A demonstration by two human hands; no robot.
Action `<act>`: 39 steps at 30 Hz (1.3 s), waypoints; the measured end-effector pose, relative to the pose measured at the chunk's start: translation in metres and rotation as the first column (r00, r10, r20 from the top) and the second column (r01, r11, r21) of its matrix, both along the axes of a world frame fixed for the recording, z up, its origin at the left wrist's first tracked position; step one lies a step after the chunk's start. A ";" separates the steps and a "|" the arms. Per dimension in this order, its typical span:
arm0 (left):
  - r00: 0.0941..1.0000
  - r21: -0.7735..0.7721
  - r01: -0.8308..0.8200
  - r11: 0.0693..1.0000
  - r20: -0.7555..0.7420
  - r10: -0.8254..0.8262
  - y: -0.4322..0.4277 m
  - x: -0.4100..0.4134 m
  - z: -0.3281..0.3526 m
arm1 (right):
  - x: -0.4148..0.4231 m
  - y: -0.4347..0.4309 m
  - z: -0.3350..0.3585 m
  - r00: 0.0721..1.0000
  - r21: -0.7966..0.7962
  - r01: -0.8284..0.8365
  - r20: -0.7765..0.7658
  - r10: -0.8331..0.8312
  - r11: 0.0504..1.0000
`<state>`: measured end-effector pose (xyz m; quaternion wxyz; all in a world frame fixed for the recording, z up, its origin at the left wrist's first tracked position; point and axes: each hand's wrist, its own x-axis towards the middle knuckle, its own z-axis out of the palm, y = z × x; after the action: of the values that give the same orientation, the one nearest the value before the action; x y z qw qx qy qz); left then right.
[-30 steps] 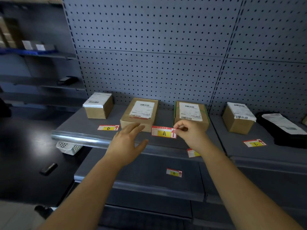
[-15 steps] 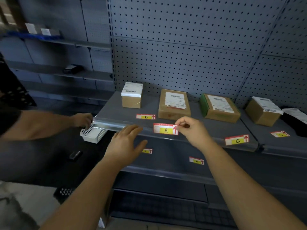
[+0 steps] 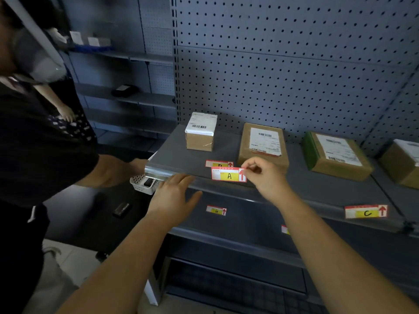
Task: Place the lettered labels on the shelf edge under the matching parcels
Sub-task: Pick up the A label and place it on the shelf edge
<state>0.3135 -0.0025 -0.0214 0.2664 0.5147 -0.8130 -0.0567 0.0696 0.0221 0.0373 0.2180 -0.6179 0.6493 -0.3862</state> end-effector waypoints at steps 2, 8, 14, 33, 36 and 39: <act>0.999 -0.012 -0.026 1.000 0.025 0.027 -0.006 -0.001 -0.003 | 0.000 -0.007 -0.002 1.000 -0.001 -0.021 0.004 0.021 1.000; 0.994 -0.048 -0.073 0.996 0.075 0.076 -0.019 0.007 -0.020 | 0.005 -0.021 -0.007 0.998 0.006 -0.064 -0.004 0.064 0.998; 0.995 -0.084 -0.060 0.995 0.077 0.067 -0.033 0.013 -0.020 | 0.014 -0.025 -0.004 0.999 0.010 -0.018 -0.036 0.018 1.000; 0.997 -0.067 0.045 0.997 0.073 -0.040 -0.051 0.030 -0.019 | 0.050 -0.035 -0.007 0.996 0.045 0.032 -0.086 -0.028 0.998; 0.997 -0.099 0.051 0.994 0.069 -0.044 -0.052 0.032 -0.021 | 0.054 -0.040 -0.009 0.989 0.033 0.014 -0.146 -0.009 0.999; 0.996 -0.104 0.056 0.993 0.074 -0.049 -0.054 0.035 -0.022 | 0.061 -0.045 -0.009 0.978 0.005 -0.025 -0.208 0.025 1.000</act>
<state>0.3488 -0.0568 -0.0435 0.2629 0.4799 -0.8370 -0.0020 0.1305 -0.0225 0.0280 0.1545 -0.6628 0.6610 -0.3160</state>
